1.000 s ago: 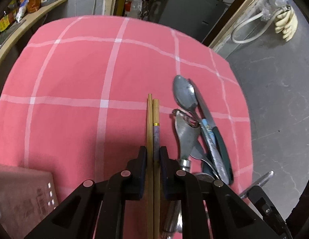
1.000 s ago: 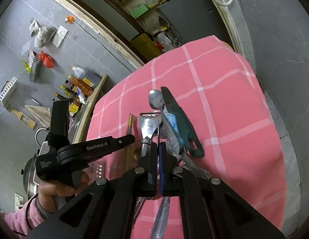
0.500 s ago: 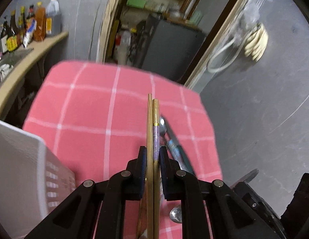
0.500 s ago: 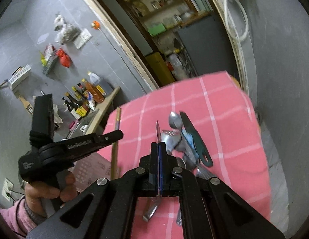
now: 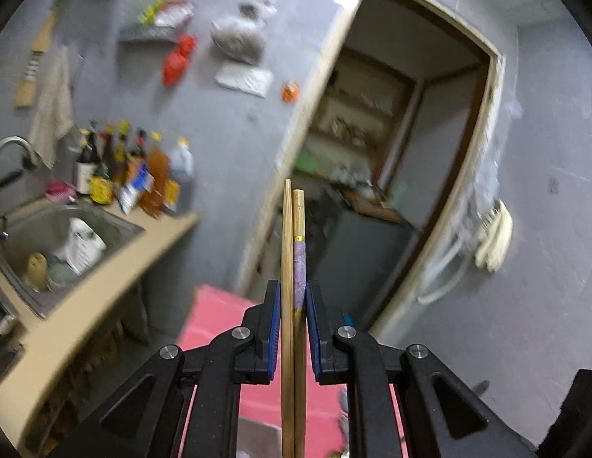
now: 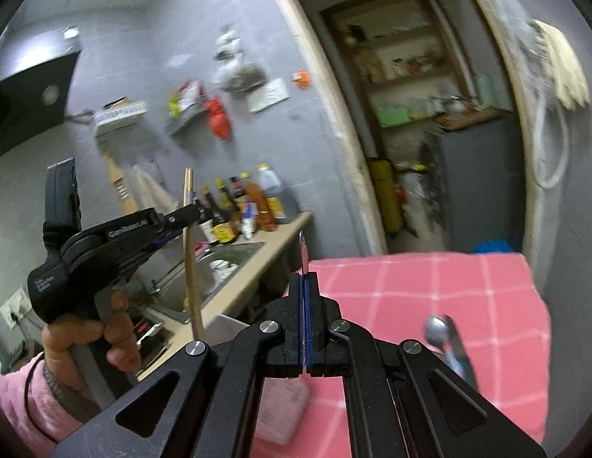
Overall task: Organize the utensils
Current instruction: 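Carry the chopsticks with the left tool and drop them into the white caddy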
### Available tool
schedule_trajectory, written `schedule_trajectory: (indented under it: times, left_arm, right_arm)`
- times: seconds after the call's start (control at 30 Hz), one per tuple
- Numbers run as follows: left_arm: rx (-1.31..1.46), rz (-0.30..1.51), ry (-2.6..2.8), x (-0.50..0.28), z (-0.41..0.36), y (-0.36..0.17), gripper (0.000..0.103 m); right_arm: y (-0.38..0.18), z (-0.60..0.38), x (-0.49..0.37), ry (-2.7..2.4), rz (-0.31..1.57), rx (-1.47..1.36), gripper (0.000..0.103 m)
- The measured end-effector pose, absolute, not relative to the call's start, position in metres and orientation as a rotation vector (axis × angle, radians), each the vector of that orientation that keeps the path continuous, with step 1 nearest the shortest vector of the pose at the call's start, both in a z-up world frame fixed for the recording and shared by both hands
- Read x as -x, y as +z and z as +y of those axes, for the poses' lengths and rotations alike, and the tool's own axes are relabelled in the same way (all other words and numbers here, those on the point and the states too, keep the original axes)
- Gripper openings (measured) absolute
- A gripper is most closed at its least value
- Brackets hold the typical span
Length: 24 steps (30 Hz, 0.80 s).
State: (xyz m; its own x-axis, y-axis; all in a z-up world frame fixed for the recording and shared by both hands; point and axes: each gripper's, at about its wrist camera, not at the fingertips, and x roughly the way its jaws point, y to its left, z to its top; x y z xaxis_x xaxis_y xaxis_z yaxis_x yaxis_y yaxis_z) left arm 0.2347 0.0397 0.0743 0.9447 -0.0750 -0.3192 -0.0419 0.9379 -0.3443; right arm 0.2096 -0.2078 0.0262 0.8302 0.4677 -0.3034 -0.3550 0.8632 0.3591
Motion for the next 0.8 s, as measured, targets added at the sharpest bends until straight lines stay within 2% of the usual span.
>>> schedule_trajectory:
  times: [0.23, 0.43, 0.8]
  left_arm:
    - [0.364, 0.266, 0.052, -0.232, 0.064, 0.045, 0.012]
    - [0.368, 0.329, 0.061, -0.232, 0.071, 0.017, 0.013]
    - [0.334, 0.461, 0.058, -0.23, 0.071, 0.014, 0.013]
  right_arm:
    - [0.021, -0.155, -0.218, 0.535, 0.438, -0.156, 0.001]
    - [0.007, -0.129, -0.227, 0.572, 0.534, -0.088, 0.001]
    - [-0.018, -0.117, -0.233, 0.59, 0.648, -0.099, 0.001]
